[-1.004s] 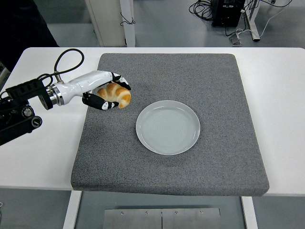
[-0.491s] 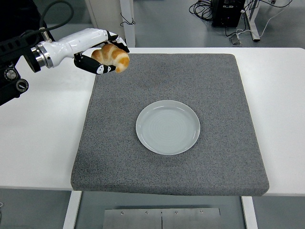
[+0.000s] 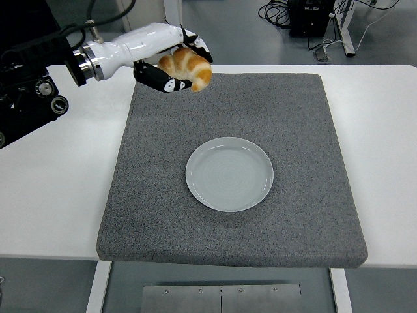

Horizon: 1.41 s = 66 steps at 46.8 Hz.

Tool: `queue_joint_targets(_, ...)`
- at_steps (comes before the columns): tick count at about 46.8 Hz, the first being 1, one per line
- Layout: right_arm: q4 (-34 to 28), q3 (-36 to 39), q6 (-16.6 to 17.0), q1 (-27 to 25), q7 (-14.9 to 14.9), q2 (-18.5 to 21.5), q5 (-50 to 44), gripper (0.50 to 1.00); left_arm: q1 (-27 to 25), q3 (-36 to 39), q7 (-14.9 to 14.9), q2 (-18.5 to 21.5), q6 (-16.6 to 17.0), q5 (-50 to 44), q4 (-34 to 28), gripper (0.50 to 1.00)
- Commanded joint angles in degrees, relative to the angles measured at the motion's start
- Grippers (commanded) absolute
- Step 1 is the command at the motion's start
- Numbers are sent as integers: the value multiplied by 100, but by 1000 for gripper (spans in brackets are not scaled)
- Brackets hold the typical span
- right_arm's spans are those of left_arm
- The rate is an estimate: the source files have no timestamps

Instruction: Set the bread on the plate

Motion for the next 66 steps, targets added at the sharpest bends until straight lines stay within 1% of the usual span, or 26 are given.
queue_joint_targets(1,0,0,7,3,1,0,0,1000,1,10,-1,-167,1,21,0,528)
queue_joint_targets(7,0,0,7,3,1,0,0,1000,-34,10,-54,-396,1,135,-35,530)
queue_joint_targets(12,0,0,7,3,1,0,0,1000,-78,18,-45,-694,1,240,-35,530)
queue_joint_targets(18,0,0,7,3,1,0,0,1000,-78,18,-36,-923,1,442,-35,531)
queue_joint_targets(24,0,0,-2,3,1,0,0,1000,-78,18,-36,-1046,1,575,-35,531)
queue_joint_targets(32,0,0,7,3,1,0,0,1000,-8,36,-54,-1090,27,724,-35,533)
queue_joint_targets(39,0,0,-2,3,1,0,0,1000,168,62,-54,-1099,63,777,-26,533)
queue_joint_targets(47,0,0,7,-6,1,0,0,1000,396,80,-63,-1099,247,926,-26,533)
queue_joint_targets(66,0,0,7,3,1,0,0,1000,827,124,-63,-1134,502,1190,18,536)
